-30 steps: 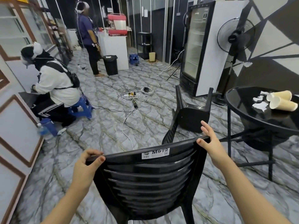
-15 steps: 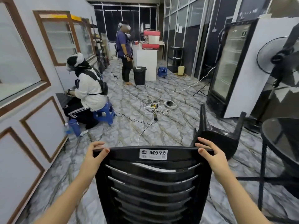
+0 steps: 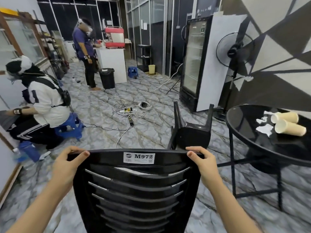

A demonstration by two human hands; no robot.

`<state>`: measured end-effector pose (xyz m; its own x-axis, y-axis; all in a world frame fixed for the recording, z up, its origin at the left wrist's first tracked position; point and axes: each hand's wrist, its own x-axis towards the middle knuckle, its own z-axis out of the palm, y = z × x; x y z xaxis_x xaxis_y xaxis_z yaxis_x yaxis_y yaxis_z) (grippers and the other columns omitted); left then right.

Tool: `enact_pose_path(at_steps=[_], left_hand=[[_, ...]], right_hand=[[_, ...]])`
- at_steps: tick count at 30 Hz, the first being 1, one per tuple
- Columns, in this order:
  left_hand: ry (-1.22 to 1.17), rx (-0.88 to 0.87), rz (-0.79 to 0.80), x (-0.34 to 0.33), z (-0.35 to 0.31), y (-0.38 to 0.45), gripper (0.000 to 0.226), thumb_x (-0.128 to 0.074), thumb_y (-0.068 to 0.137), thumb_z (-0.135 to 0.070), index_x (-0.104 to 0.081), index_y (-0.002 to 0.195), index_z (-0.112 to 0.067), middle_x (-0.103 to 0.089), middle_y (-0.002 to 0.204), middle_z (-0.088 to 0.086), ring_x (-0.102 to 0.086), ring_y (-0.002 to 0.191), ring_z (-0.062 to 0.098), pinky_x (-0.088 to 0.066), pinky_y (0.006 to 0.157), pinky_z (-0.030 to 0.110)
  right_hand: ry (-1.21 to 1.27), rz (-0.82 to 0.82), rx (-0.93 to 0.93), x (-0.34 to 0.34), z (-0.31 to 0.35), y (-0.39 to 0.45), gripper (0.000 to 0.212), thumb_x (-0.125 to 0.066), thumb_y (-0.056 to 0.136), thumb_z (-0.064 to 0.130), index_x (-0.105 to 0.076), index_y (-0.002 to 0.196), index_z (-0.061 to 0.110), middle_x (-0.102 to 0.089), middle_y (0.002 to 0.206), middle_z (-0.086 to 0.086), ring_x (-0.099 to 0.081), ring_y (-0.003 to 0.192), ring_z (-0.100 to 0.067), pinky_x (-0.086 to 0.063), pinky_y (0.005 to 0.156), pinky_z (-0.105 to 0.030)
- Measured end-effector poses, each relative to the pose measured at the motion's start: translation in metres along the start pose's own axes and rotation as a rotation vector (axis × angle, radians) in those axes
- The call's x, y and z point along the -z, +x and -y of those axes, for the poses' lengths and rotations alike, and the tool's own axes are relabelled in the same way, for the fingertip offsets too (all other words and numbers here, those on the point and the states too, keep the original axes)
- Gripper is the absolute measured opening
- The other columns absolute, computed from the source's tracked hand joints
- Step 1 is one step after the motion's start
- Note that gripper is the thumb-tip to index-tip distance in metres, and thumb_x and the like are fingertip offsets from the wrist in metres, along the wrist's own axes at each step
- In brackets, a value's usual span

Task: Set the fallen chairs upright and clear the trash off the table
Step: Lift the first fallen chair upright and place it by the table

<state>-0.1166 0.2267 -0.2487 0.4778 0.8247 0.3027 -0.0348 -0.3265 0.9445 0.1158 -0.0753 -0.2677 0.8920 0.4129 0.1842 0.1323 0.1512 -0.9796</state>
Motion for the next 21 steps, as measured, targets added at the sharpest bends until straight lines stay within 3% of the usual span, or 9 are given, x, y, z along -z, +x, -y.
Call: enact_pose_path(at_steps=[2,3,6,8,12,15,19,21], left_hand=[[-0.001,-0.014,0.056,-0.021,-0.010,0.012,0.019,-0.065,0.081,-0.003,-0.059,0.073,-0.020,-0.059,0.078,0.005,-0.054,0.073,0.014,-0.043,0.069,0.026],[0.004,-0.030,0.079,-0.033,-0.016,0.018,0.020,-0.065,0.080,-0.003,-0.059,0.072,-0.020,-0.059,0.077,0.004,-0.054,0.073,0.013,-0.043,0.070,0.025],[-0.046,-0.060,0.147,-0.070,-0.032,0.033,0.022,-0.066,0.077,0.001,-0.059,0.071,-0.019,-0.064,0.066,-0.006,-0.057,0.058,-0.006,-0.044,0.058,0.006],[-0.087,-0.073,0.208,-0.094,-0.036,0.041,0.022,-0.066,0.075,0.002,-0.059,0.071,-0.018,-0.066,0.060,-0.015,-0.057,0.056,-0.009,-0.043,0.056,0.003],[-0.191,-0.046,0.342,-0.143,-0.034,0.058,0.024,-0.068,0.075,0.002,-0.059,0.069,-0.020,-0.061,0.067,-0.006,-0.055,0.059,0.000,-0.045,0.065,0.023],[-0.244,-0.042,0.428,-0.182,-0.030,0.063,0.022,-0.069,0.074,0.001,-0.059,0.070,-0.019,-0.064,0.060,-0.015,-0.055,0.059,0.000,-0.045,0.065,0.021],[-0.338,-0.061,0.561,-0.233,-0.030,0.061,0.023,-0.067,0.074,0.003,-0.058,0.070,-0.018,-0.064,0.058,-0.018,-0.056,0.056,-0.005,-0.046,0.058,0.008],[-0.369,-0.075,0.624,-0.257,-0.030,0.055,0.024,-0.067,0.075,0.003,-0.059,0.069,-0.019,-0.064,0.059,-0.018,-0.057,0.058,-0.004,-0.048,0.063,0.016]], right_hand=[[0.011,-0.063,-0.003,0.015,0.000,-0.002,0.018,-0.070,0.075,0.009,-0.074,0.069,0.025,-0.071,0.069,0.012,-0.064,0.069,-0.001,-0.049,0.061,-0.011],[0.022,-0.100,-0.004,0.022,0.000,-0.003,0.020,-0.069,0.076,0.007,-0.073,0.067,0.024,-0.071,0.067,0.011,-0.064,0.067,-0.001,-0.049,0.060,-0.012],[0.033,-0.220,0.003,0.044,0.001,-0.007,0.024,-0.067,0.076,0.004,-0.072,0.062,0.024,-0.070,0.064,0.010,-0.063,0.062,-0.001,-0.049,0.059,-0.013],[0.043,-0.275,0.003,0.056,0.004,-0.011,0.014,-0.070,0.071,0.012,-0.071,0.063,0.023,-0.069,0.062,0.010,-0.062,0.062,-0.003,-0.050,0.059,-0.014],[0.028,-0.410,0.034,0.085,0.014,-0.016,0.003,-0.070,0.067,0.020,-0.071,0.064,0.021,-0.068,0.062,0.010,-0.061,0.063,-0.003,-0.050,0.060,-0.013],[-0.008,-0.502,0.064,0.108,0.026,-0.023,0.010,-0.070,0.061,0.029,-0.072,0.066,0.021,-0.070,0.067,0.008,-0.063,0.067,-0.005,-0.052,0.064,-0.016],[-0.065,-0.609,0.102,0.134,0.040,-0.039,0.003,-0.070,0.063,0.022,-0.072,0.065,0.021,-0.070,0.066,0.010,-0.063,0.067,-0.006,-0.053,0.065,-0.017],[-0.106,-0.661,0.116,0.147,0.044,-0.051,0.012,-0.070,0.070,0.010,-0.071,0.065,0.020,-0.070,0.065,0.008,-0.063,0.066,-0.007,-0.053,0.062,-0.018]])
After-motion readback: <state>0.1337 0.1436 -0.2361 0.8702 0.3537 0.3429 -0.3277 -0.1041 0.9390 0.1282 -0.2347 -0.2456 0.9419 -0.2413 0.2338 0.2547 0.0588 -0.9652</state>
